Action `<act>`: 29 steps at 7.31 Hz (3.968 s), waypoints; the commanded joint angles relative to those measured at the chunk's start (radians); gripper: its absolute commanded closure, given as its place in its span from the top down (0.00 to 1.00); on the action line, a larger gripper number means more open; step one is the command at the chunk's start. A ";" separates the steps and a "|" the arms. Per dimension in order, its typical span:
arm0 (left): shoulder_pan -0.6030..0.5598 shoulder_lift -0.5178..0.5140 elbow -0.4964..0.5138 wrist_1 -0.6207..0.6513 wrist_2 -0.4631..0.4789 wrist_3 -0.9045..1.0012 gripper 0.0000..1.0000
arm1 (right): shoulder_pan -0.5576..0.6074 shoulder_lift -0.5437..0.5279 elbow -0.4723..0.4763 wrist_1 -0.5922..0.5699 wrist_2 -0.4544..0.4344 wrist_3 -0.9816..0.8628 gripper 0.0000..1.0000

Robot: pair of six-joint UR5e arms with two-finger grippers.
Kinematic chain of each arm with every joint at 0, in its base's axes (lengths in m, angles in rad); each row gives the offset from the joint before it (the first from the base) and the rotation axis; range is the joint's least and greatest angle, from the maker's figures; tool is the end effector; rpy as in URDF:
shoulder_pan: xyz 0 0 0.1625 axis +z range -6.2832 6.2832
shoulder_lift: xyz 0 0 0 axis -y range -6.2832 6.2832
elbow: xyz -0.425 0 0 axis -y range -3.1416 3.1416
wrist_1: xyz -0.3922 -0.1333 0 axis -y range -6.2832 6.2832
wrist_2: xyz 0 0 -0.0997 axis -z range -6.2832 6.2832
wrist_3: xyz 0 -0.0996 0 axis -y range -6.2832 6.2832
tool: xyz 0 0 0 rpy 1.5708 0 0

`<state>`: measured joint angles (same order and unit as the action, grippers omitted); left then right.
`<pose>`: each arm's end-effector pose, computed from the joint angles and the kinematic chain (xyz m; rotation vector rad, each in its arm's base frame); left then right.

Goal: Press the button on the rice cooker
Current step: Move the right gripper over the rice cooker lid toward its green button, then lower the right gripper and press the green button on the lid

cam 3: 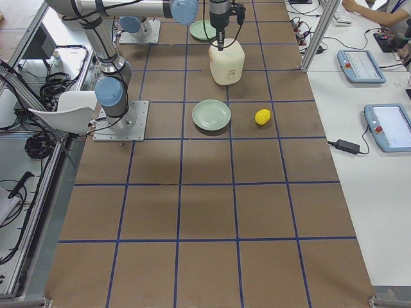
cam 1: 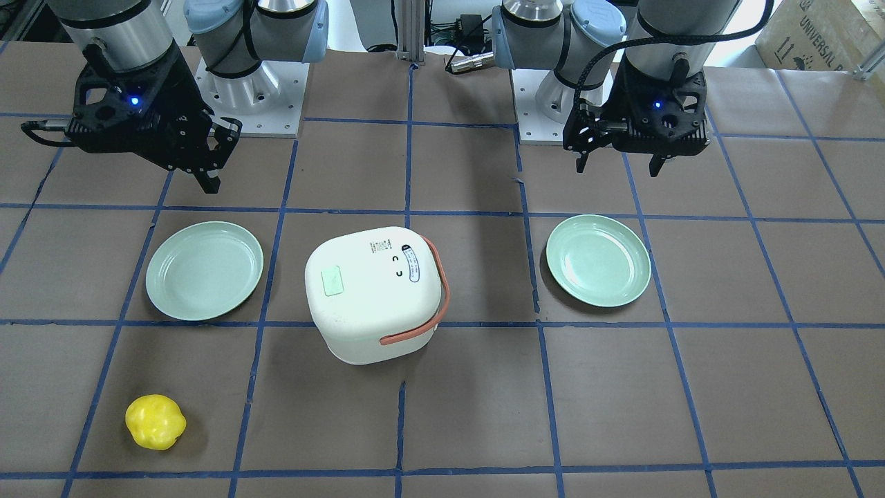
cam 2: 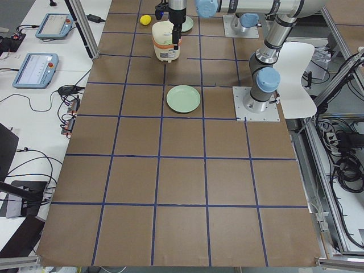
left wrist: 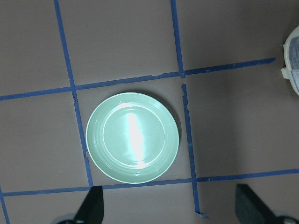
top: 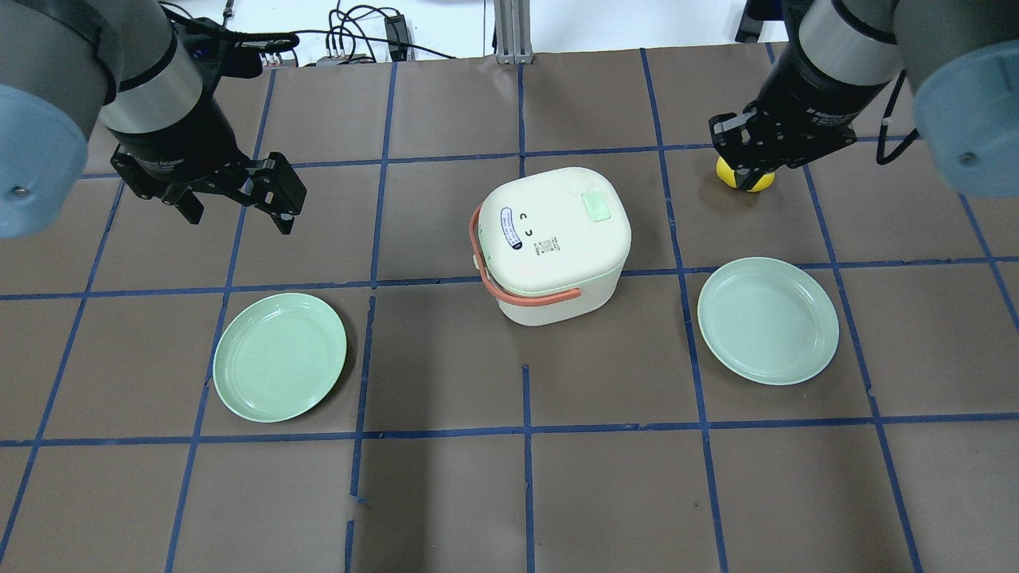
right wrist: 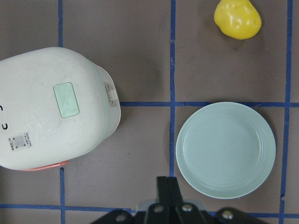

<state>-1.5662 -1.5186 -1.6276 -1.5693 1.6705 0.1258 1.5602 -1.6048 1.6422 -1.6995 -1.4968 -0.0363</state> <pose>-0.1212 -0.4700 0.4857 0.1845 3.0367 0.0146 0.1355 -0.4873 0.4828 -0.0446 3.0662 -0.1427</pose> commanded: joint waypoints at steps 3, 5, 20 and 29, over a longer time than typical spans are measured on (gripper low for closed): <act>0.000 0.000 0.000 0.000 0.000 0.000 1.00 | 0.127 0.117 -0.013 -0.095 0.006 0.016 0.00; 0.000 0.000 0.000 0.000 0.000 0.000 1.00 | 0.127 0.152 -0.015 -0.123 0.006 0.015 0.00; 0.000 0.000 0.000 0.000 0.000 0.000 1.00 | 0.192 0.287 -0.030 -0.269 0.056 -0.060 0.00; 0.000 0.000 0.000 0.000 0.000 0.000 1.00 | 0.193 0.283 -0.002 -0.269 0.053 -0.080 0.00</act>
<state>-1.5662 -1.5186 -1.6275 -1.5692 1.6705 0.1258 1.7537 -1.3221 1.6458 -1.9667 -1.4441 -0.1172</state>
